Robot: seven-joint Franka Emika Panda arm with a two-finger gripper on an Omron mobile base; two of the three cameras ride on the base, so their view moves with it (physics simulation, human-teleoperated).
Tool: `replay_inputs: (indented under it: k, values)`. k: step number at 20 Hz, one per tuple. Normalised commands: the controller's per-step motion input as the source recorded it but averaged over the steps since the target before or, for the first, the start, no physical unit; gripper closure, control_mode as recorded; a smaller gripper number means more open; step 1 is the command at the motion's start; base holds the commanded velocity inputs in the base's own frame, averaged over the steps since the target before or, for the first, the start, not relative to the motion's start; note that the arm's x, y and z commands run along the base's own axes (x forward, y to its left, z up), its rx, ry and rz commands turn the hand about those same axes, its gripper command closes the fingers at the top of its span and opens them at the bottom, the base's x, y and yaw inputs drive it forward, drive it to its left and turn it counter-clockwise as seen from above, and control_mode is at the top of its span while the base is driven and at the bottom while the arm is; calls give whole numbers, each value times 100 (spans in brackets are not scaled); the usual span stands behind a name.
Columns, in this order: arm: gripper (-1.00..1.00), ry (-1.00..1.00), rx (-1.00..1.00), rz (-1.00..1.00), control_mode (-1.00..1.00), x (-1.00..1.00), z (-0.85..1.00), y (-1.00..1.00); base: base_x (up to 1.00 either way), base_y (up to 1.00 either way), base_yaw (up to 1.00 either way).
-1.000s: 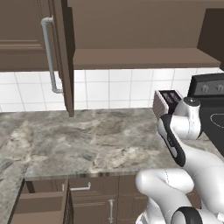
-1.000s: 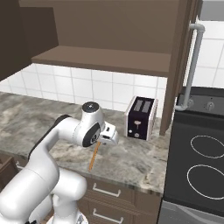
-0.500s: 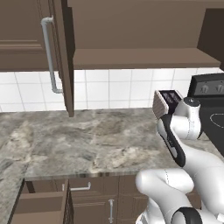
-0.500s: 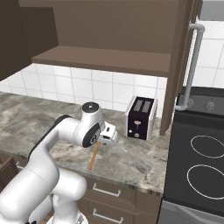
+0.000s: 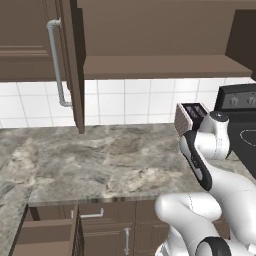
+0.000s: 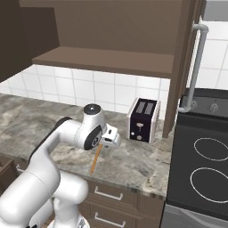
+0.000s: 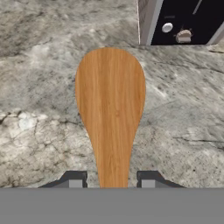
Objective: Organize the utensils by type. Pick up the wooden spoons from the counter and place them in the open cabinet. Then pick up the metallic utensils from the counter and place them in the open drawer.
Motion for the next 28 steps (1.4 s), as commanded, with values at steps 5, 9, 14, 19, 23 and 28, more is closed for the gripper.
replay_inputs:
  k: [5,9,14,19,23,28]
  values:
    - [100,0,0,0,-100,0,0,0,0,0,0]
    - [100,-1,0,0,-100,-7,0,0,0,0,0]
    - [100,-11,0,12,-100,-30,3,9,0,0,0]
    - [100,-16,-9,71,-100,-4,45,24,0,0,0]
    - [100,0,-29,90,-100,-1,49,29,0,0,0]
    - [100,0,-37,73,-100,-6,67,23,0,0,0]
